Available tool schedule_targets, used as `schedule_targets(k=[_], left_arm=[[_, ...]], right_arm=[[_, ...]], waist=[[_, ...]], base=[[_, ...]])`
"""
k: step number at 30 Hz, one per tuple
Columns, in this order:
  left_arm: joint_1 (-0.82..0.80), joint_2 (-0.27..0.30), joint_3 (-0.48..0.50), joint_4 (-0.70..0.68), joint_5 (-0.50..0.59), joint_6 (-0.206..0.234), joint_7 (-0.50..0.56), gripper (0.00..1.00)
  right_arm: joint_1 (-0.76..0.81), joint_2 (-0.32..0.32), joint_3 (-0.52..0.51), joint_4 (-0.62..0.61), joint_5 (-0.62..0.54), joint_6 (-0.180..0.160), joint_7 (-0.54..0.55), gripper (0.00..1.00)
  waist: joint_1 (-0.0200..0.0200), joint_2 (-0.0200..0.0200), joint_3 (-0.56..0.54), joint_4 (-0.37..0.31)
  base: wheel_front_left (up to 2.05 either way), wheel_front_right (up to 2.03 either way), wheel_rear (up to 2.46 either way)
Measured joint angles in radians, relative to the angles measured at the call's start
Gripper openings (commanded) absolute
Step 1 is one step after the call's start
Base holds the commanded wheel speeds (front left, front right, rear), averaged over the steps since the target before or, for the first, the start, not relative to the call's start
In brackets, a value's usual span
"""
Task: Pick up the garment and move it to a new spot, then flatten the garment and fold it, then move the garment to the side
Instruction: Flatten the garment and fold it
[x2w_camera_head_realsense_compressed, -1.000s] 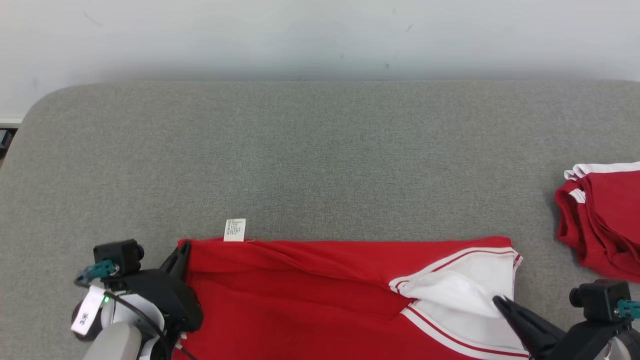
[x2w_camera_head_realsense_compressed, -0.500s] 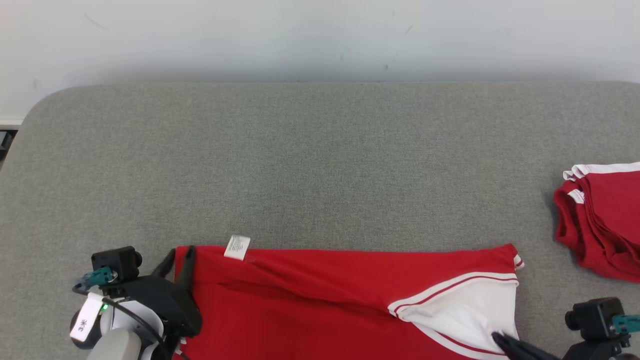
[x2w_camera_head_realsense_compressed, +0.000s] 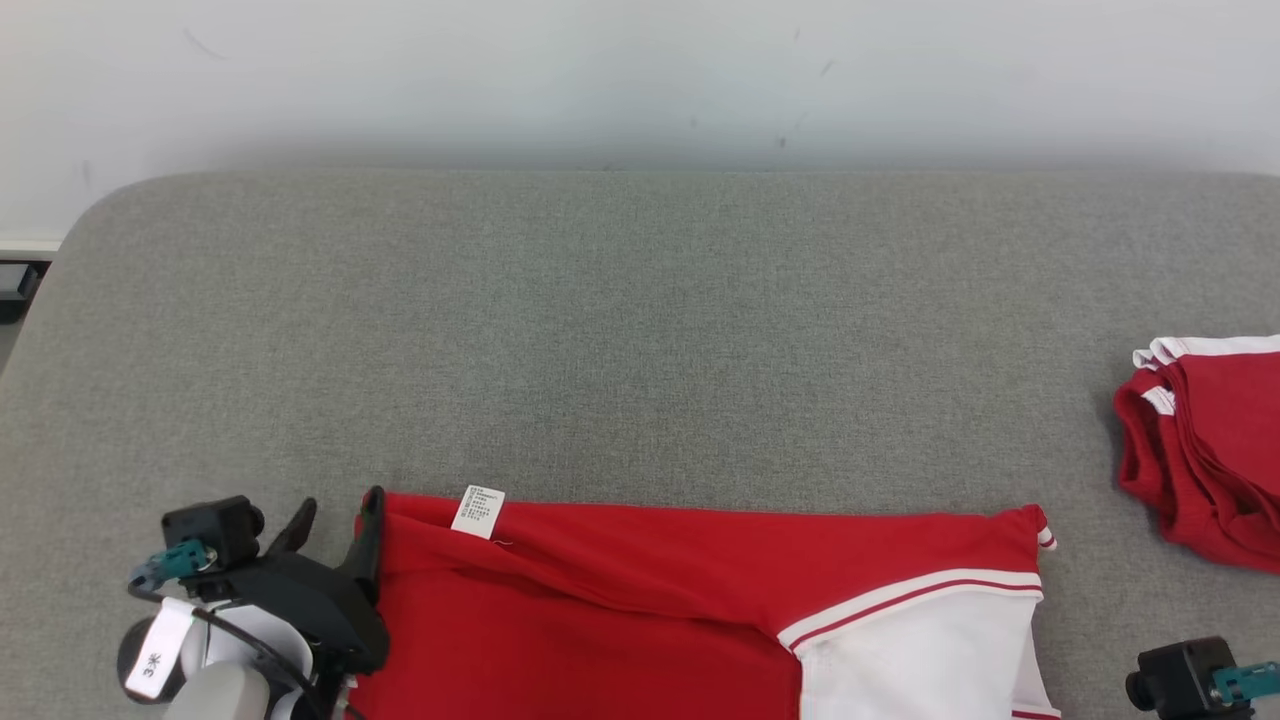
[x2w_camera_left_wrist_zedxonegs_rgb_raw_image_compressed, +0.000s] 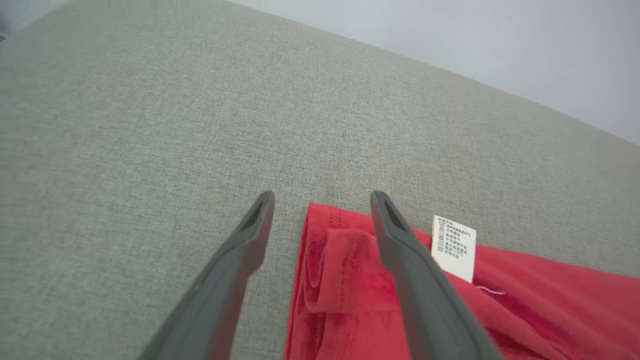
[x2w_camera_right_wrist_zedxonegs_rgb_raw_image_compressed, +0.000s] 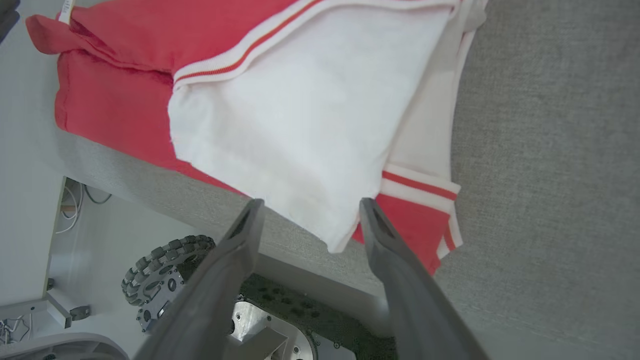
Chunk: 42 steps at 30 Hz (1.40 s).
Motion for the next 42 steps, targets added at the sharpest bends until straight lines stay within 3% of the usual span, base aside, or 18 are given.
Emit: schedule_targets(k=[8, 19, 30, 42], left_arm=[[0.039, 0.032, 0.009, -0.082, 0.045, 0.016, -0.085, 1.0], [0.086, 0.068, -0.01, -0.25, 0.119, 0.017, -0.224, 1.0], [0.183, 0.095, -0.005, -0.308, 0.119, 0.026, -0.239, 1.0], [0.228, 0.1, -0.004, -0.314, 0.111, 0.033, -0.195, 1.0]], right_arm=[[-0.01, 0.004, -0.063, -0.015, -0.014, -0.009, -0.03, 1.0], [-0.13, 0.141, -0.173, 0.026, -0.135, -0.018, -0.226, 1.0], [-0.202, 0.326, -0.191, 0.188, -0.267, -0.021, -0.396, 1.0], [-0.208, 0.361, -0.24, 0.283, -0.309, -0.021, -0.482, 1.0]], waist=[[0.0, 0.0, -0.027, -0.001], [0.0, 0.0, -0.086, -0.005], [-0.0001, 0.0, -0.135, -0.024], [0.0, -0.0001, -0.149, -0.053]], base=[[0.0, 0.0, 0.0], [0.0, 0.0, 0.0], [0.0, 0.0, 0.0], [0.0, 0.0, 0.0]])
